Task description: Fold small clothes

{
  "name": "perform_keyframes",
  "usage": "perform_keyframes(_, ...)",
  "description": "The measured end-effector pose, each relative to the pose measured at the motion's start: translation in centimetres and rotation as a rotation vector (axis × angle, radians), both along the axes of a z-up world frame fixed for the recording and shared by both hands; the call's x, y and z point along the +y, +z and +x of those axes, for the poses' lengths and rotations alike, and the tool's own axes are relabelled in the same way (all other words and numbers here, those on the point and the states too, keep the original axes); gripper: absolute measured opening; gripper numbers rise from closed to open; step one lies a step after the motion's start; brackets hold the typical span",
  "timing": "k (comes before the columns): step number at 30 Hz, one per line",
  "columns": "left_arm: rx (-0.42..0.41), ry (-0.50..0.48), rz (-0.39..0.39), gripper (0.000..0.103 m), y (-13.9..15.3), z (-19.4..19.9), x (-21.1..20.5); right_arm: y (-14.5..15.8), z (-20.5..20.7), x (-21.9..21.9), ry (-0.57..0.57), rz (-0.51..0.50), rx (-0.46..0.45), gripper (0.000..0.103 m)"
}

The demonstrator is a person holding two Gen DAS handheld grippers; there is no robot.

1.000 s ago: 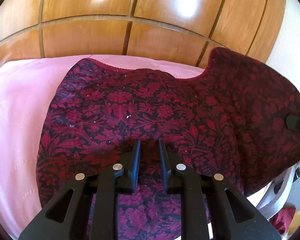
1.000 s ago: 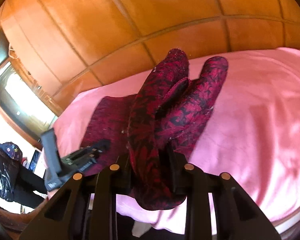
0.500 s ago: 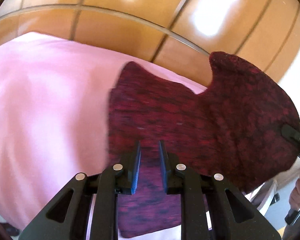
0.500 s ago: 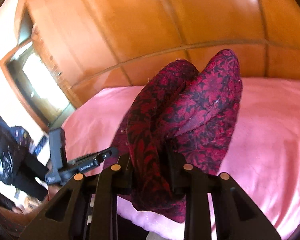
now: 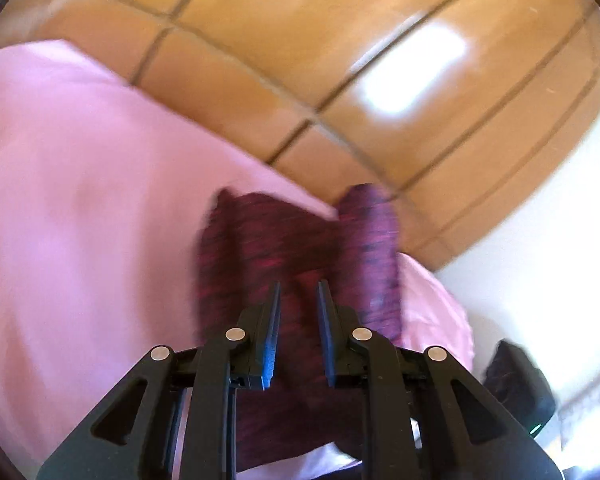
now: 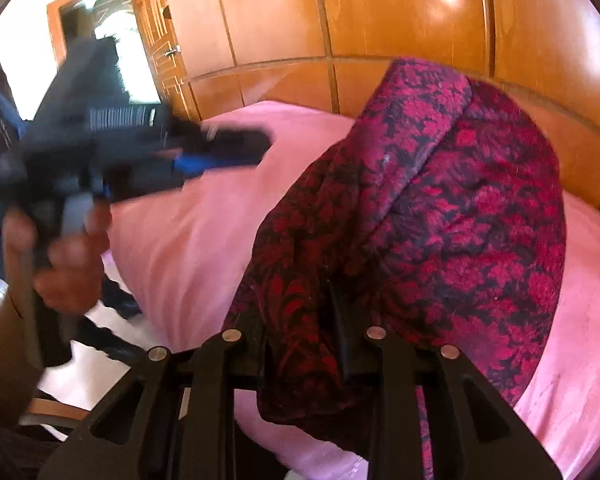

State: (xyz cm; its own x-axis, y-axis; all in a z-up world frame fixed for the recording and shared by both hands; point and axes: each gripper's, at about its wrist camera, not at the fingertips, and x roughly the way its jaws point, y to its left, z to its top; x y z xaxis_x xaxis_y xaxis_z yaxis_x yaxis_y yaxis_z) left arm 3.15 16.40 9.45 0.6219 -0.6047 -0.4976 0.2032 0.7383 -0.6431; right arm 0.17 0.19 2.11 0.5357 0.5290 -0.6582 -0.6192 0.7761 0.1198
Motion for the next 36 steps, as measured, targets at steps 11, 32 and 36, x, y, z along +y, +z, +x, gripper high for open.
perform_keyframes(11,0.063,-0.226,0.24,0.024,-0.6,5.9,-10.6,0.1,-1.1,-0.4,0.016,0.001,-0.121,0.036)
perform_keyframes(32,0.117,0.006,0.439,0.018,-2.6,2.7,-4.8,-2.7,3.6,-5.7,-0.03,0.13,0.092,0.052)
perform_keyframes(36,0.146,0.104,0.432,0.027,-4.4,2.8,-4.0,-3.8,4.4,-3.4,-0.039,0.094,0.058,0.053)
